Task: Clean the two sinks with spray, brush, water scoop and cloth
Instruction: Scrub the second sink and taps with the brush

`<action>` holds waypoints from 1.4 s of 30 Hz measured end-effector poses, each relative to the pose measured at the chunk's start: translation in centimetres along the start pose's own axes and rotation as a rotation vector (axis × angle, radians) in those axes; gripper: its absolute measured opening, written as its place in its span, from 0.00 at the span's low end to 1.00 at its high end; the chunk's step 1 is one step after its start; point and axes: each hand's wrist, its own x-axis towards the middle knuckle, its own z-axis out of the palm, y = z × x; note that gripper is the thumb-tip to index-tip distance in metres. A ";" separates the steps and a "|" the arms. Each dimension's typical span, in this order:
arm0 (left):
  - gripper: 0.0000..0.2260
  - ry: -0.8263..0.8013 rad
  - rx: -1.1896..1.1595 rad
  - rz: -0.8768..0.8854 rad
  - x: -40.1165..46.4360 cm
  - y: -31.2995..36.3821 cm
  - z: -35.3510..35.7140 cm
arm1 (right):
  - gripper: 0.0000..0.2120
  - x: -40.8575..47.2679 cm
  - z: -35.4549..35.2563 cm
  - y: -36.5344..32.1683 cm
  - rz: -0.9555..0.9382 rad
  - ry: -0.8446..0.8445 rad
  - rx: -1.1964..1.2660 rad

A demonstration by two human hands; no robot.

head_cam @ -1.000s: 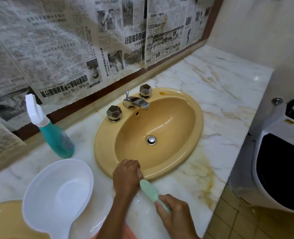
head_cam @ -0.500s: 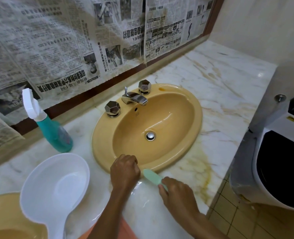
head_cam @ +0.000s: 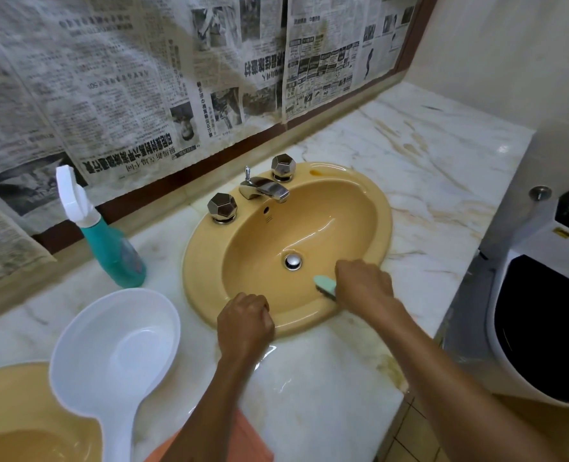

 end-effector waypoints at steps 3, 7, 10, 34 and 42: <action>0.05 -0.016 0.017 0.007 -0.1 0.0 -0.3 | 0.15 0.5 -0.5 -1.8 -0.090 -0.068 -0.026; 0.04 -0.011 0.037 0.027 -0.1 0.1 -0.6 | 0.08 0.6 0.3 -4.1 -0.230 -0.169 0.007; 0.04 -0.016 0.048 0.023 -0.2 0.1 -0.6 | 0.14 2.2 -1.7 -1.6 -0.139 -0.103 -0.105; 0.06 0.038 0.060 0.035 -0.3 -0.5 0.5 | 0.15 -6.6 14.8 3.7 -0.017 0.482 0.471; 0.11 0.055 0.050 -0.041 -0.1 0.2 0.6 | 0.12 -3.7 14.3 2.9 -0.471 0.615 0.255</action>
